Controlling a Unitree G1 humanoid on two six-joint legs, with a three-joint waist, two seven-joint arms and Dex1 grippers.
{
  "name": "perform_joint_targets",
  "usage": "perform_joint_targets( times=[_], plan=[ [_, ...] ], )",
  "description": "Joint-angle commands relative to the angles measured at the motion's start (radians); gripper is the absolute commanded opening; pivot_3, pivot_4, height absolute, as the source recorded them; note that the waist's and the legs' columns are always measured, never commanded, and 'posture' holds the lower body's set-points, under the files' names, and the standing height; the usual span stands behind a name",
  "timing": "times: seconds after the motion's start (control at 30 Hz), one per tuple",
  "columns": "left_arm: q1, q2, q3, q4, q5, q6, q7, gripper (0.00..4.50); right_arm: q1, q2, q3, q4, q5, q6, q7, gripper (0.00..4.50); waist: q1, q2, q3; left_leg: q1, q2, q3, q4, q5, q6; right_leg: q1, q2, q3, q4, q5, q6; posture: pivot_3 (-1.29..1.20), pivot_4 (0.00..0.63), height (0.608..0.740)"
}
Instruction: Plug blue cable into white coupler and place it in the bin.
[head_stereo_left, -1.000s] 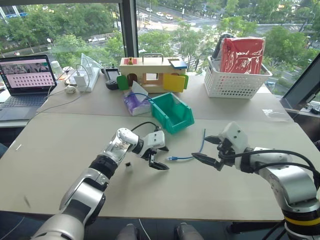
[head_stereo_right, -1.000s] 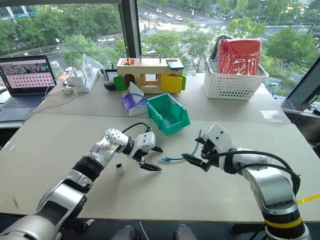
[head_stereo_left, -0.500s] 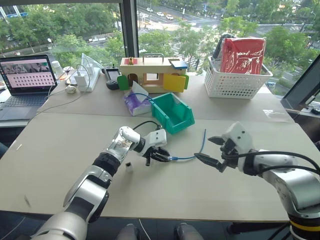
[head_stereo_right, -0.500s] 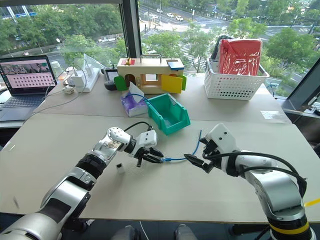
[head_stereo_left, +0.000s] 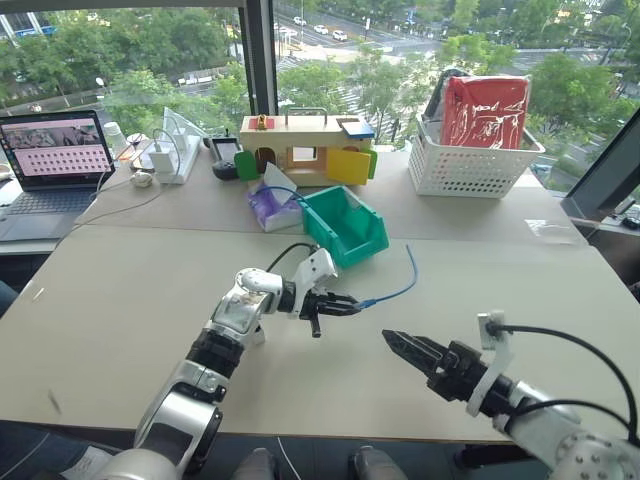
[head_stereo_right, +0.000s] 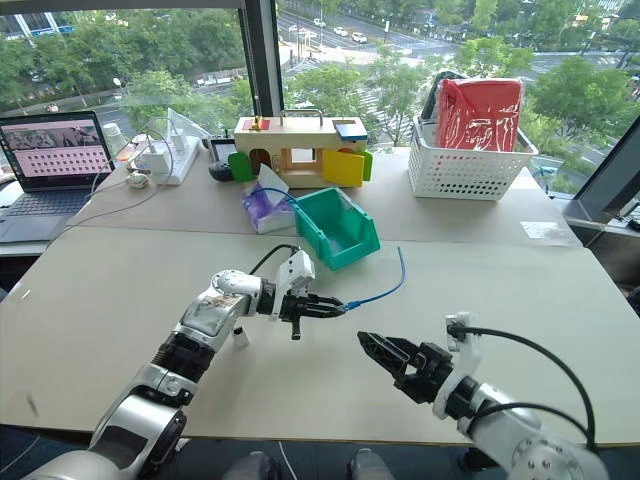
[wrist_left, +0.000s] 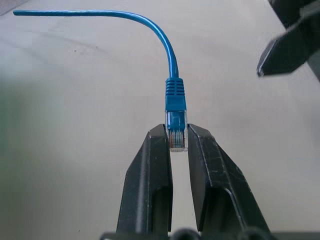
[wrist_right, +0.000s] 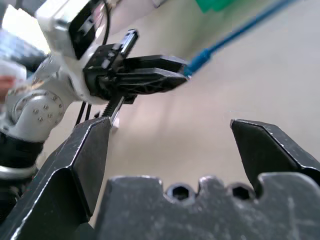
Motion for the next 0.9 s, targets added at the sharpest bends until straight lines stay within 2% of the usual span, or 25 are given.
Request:
perform_joint_targets(
  times=[0.03, 0.13, 0.27, 0.43, 0.57, 0.9],
  plan=[
    [0.057, 0.001, -0.03, -0.167, -0.045, 0.082, 0.018, 0.09, -0.02, 0.212, -0.043, -0.041, 0.062, -0.023, -0.176, 4.42, -0.002, 0.001, 0.0, 0.001, 0.0, 0.001, 0.0, 0.0, 0.0, 0.0, 0.0, 0.001, 0.001, -0.001, 0.001, 0.0, 0.15, 0.737],
    [0.097, 0.001, -0.053, -0.239, -0.058, 0.122, 0.035, 0.09, -0.012, 0.243, -0.014, -0.032, 0.119, -0.086, -0.291, 4.42, -0.008, 0.001, 0.0, 0.002, -0.001, -0.001, 0.0, 0.001, 0.001, 0.001, 0.0, 0.0, 0.002, -0.002, 0.003, 0.0, 0.15, 0.737],
    [0.127, 0.002, -0.075, -0.298, -0.079, 0.157, 0.049, 0.09, 0.014, 0.23, 0.036, -0.007, 0.229, -0.201, -0.428, 4.42, -0.022, 0.001, 0.0, 0.002, -0.001, -0.003, 0.0, 0.001, 0.001, 0.001, 0.001, 0.0, 0.003, -0.003, 0.003, 0.0, 0.15, 0.737],
    [0.128, -0.008, -0.085, -0.306, -0.083, 0.165, 0.089, 0.09, 0.086, 0.146, 0.167, 0.042, 0.448, -0.303, -0.574, 4.42, -0.026, 0.001, 0.0, 0.002, -0.001, -0.005, 0.0, 0.001, 0.001, 0.001, 0.001, 0.0, 0.003, -0.004, 0.003, 0.0, 0.15, 0.737],
    [0.132, -0.009, -0.094, -0.313, -0.091, 0.166, 0.108, 0.09, 0.139, 0.031, 0.275, 0.064, 0.602, -0.419, -0.672, 4.42, -0.027, 0.001, 0.0, 0.002, -0.001, -0.005, 0.0, 0.001, 0.001, 0.001, 0.001, 0.0, 0.003, -0.004, 0.003, 0.0, 0.15, 0.737],
    [0.153, -0.01, -0.108, -0.343, -0.108, 0.178, 0.146, 0.09, 0.185, -0.154, 0.439, 0.079, 0.726, -0.666, -0.763, 4.42, -0.025, 0.001, 0.0, 0.002, -0.001, -0.005, 0.0, 0.001, 0.001, 0.001, 0.001, 0.0, 0.001, -0.005, 0.004, 0.0, 0.15, 0.737]
  ],
)
